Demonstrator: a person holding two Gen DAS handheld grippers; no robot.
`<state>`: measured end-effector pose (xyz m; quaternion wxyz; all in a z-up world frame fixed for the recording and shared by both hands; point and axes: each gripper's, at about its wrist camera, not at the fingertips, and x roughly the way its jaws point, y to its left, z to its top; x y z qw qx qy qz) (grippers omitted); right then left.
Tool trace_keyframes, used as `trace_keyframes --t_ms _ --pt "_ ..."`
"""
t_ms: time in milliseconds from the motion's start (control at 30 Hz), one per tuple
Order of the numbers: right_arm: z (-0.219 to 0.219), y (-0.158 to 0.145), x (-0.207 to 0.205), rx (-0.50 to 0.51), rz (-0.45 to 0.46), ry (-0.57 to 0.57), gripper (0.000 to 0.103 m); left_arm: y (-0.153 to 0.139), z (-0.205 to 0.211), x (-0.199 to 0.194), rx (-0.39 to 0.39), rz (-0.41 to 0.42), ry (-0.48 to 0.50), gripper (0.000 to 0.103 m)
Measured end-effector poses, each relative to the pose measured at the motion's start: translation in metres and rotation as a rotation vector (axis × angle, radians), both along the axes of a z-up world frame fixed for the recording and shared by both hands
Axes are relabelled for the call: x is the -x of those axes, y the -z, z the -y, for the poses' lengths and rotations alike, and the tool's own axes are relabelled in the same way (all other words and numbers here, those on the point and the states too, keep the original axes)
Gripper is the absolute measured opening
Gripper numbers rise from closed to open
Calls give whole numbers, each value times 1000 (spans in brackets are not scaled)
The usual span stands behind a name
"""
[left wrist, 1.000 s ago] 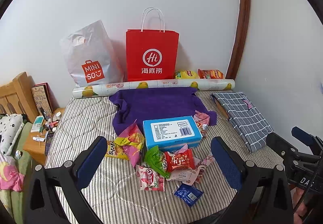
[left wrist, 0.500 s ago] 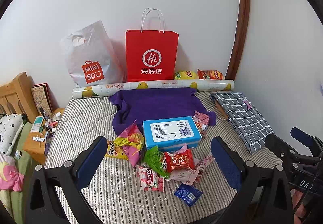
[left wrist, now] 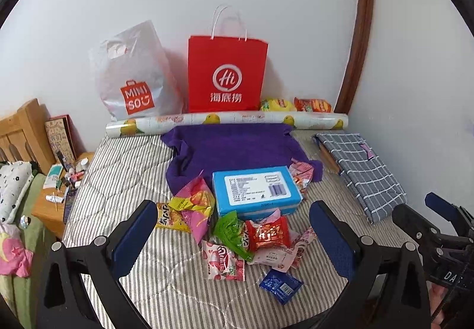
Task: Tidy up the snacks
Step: 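Grasp the pink stick snack packet with the right gripper while the left gripper grasps the yellow chip bag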
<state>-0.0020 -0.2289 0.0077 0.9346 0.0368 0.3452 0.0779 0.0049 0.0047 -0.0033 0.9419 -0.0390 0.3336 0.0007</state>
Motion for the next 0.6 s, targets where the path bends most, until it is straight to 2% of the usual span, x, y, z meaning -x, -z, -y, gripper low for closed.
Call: trace_keyframes --t_ms 233,433,600 --pt "3 43 -20 10 -100 -11 100 33 -17 -21 25 -74 -36 103" --pt "6 96 -42 -6 -229 -13 86 65 -36 -36 30 -135 -73 102" --pt "-4 136 -59 -33 -347 -40 70 84 -59 -44 44 -163 -118 102"
